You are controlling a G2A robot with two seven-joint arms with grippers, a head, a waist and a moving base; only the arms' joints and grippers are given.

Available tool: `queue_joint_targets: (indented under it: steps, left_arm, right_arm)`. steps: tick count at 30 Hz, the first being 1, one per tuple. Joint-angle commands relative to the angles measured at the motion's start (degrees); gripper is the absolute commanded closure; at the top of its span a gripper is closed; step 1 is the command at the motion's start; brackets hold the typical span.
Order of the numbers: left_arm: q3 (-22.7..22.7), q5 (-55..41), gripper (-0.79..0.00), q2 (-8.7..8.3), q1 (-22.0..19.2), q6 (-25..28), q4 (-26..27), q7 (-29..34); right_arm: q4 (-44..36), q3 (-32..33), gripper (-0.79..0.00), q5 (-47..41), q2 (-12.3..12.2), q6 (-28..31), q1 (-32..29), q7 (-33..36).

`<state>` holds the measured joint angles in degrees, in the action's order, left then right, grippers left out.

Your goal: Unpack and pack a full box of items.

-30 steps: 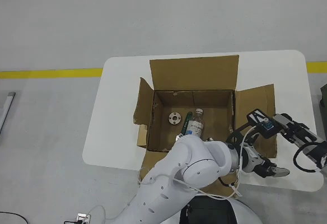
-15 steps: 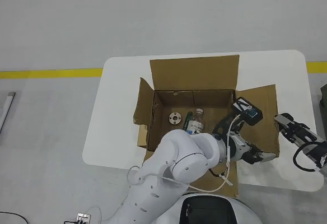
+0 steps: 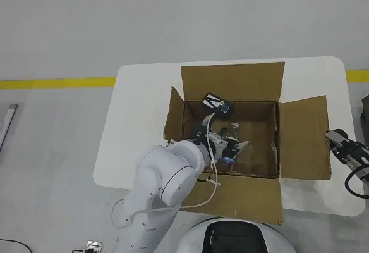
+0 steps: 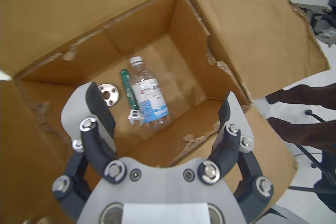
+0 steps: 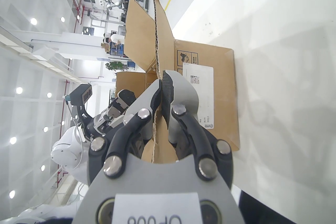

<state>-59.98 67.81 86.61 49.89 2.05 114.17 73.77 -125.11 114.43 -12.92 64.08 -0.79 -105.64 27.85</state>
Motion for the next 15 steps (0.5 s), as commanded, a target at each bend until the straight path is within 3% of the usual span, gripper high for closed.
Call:
queue_joint_targets:
  steps: [1,15]
  left_arm:
    - [-1.12,2.85,-0.785,-0.30,0.10,-0.02,-0.20,0.21]
    - [-3.76,19.39,-0.785,-1.58,0.99,1.84,-2.79,2.02]
  right_arm:
    - [0.06,1.00,0.000,-0.33,0.06,0.30,-0.61,0.04]
    - [0.76,2.87,0.000,-0.67,0.37,0.90,-2.20,0.36]
